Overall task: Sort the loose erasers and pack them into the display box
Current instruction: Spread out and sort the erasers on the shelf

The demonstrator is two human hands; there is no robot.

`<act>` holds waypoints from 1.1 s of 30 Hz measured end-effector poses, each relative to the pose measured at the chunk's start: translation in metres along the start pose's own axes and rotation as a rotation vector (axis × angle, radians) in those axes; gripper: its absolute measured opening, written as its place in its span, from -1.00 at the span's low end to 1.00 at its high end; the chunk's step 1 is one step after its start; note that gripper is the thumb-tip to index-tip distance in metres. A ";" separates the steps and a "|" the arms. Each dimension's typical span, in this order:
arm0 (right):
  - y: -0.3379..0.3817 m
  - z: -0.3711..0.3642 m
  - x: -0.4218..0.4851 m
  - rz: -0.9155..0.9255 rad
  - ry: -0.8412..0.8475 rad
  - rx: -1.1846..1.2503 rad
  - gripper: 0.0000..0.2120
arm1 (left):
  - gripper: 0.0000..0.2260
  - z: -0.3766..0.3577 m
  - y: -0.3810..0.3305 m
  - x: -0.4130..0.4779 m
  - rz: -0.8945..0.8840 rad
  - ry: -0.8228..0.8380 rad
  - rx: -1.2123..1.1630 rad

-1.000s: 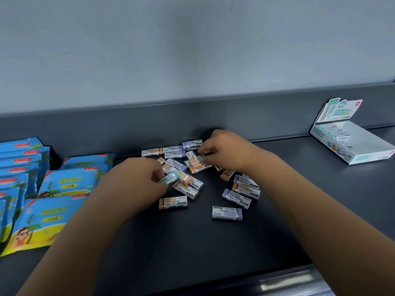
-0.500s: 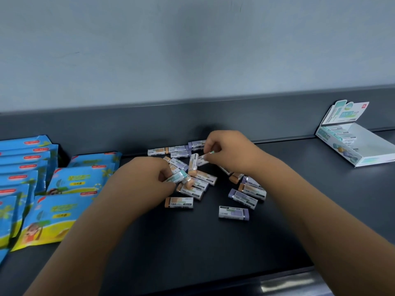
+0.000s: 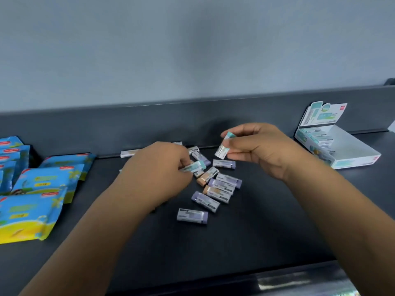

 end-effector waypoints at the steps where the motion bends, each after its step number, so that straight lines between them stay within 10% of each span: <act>1: 0.001 0.009 -0.001 -0.012 -0.003 0.022 -0.77 | -0.90 -0.002 -0.009 0.001 0.011 -0.001 -0.015; 21: 0.018 0.120 -0.034 0.353 -0.139 -0.775 -0.57 | -0.95 -0.020 -0.131 0.034 -0.074 -0.037 -0.072; 33: 0.039 0.241 -0.029 0.494 -0.077 -0.842 -0.64 | -0.96 -0.040 -0.216 0.068 -0.014 -0.048 -0.181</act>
Point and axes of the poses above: each hand's wrist, its own x-axis towards the middle knuckle, its own z-axis out of the back of the hand, y = z × x, the point moved 4 cm from there along x, towards the middle knuckle, and after that the axes turned 5 degrees about x, right-handed, at the moved point
